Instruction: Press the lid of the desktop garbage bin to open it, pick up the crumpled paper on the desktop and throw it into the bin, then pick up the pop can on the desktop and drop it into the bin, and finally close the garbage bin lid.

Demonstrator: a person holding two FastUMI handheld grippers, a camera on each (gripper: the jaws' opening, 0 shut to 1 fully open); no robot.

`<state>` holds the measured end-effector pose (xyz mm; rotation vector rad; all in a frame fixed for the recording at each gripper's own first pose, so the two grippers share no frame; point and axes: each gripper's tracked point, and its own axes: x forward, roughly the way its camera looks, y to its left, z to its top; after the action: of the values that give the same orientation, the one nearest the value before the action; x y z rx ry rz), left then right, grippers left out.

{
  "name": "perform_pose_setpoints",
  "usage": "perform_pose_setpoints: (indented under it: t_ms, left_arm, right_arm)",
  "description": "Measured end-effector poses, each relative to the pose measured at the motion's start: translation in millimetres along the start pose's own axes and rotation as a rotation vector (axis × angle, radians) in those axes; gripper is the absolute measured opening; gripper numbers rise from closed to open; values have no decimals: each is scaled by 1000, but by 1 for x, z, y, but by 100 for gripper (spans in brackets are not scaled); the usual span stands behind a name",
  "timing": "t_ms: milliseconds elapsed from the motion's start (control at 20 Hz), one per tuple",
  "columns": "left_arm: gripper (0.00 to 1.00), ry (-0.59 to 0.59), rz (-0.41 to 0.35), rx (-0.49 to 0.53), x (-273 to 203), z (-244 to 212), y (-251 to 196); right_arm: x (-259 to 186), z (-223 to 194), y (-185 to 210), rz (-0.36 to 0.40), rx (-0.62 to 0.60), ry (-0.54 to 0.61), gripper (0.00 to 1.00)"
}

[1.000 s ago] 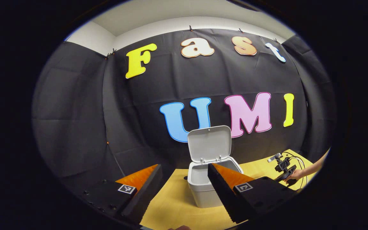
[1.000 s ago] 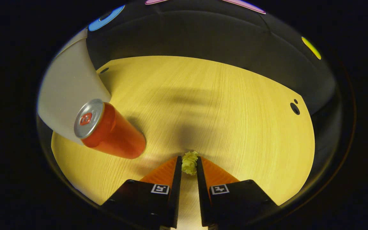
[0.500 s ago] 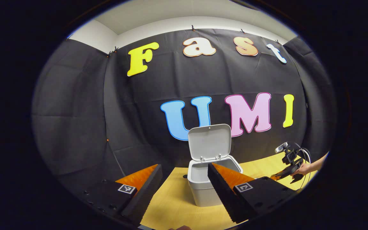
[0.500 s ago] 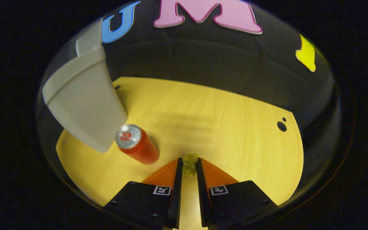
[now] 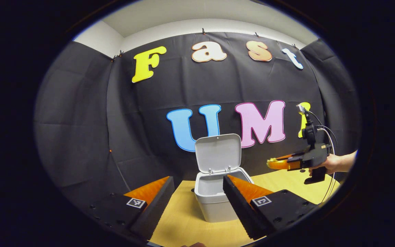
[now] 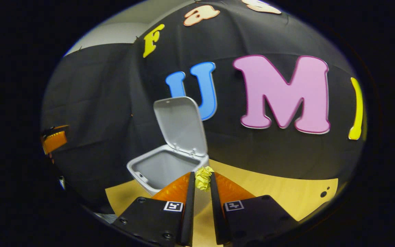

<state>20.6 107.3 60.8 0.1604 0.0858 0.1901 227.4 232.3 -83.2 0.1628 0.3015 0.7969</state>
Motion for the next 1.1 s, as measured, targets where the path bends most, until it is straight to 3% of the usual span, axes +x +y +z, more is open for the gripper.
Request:
perform_pose_setpoints:
  t_ms: [200,550,600,650,850,900,1100]
  left_arm:
    - [96,9,-12,-13,-7,-5,-8]
    - [96,30,-32,-56,-14,-17,-30]
    - [96,36,-38,-65,-16,-20,-33]
    - [96,39,-46,-75,-16,-20,-36]
    - [96,40,-105,-103,-8,-25,-59]
    - [96,36,-131,-95,-5,-27,-69]
    - [97,7,-235,-70,13,-28,-118]
  right_arm:
    - [53,4,66,83,-28,-1,29]
    - [88,-23,82,72,-56,78,30]
    - [87,-24,85,81,-57,81,20]
    - [85,-24,87,93,-56,81,38]
    - [64,-12,76,81,-71,51,93]
    - [57,-8,70,71,-80,47,98]
    - [16,-6,30,15,-91,45,98]
